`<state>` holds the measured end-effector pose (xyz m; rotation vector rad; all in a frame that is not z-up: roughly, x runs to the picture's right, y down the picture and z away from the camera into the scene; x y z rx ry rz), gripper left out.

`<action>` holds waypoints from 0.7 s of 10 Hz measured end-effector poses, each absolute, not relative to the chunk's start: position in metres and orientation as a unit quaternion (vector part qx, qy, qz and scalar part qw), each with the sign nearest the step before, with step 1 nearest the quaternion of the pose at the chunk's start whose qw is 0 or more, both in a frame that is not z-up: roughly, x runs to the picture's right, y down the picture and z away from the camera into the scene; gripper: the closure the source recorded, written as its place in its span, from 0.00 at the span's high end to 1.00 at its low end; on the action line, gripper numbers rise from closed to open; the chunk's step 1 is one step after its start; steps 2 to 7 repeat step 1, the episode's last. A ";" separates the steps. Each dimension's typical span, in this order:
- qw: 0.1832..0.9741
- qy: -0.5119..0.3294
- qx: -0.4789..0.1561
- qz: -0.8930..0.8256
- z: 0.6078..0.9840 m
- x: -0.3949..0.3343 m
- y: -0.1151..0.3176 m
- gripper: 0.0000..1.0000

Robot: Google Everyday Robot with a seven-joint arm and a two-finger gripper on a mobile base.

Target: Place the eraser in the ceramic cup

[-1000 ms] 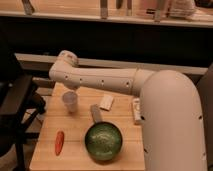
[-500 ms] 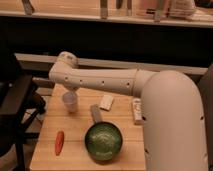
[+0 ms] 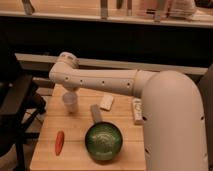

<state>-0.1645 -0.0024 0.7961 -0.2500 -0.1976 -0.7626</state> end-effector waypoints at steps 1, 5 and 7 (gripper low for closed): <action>0.916 -0.096 -0.122 -0.370 0.797 -0.163 -0.002 0.23; 0.916 -0.096 -0.122 -0.370 0.797 -0.163 -0.002 0.23; 0.916 -0.096 -0.122 -0.370 0.797 -0.163 -0.002 0.23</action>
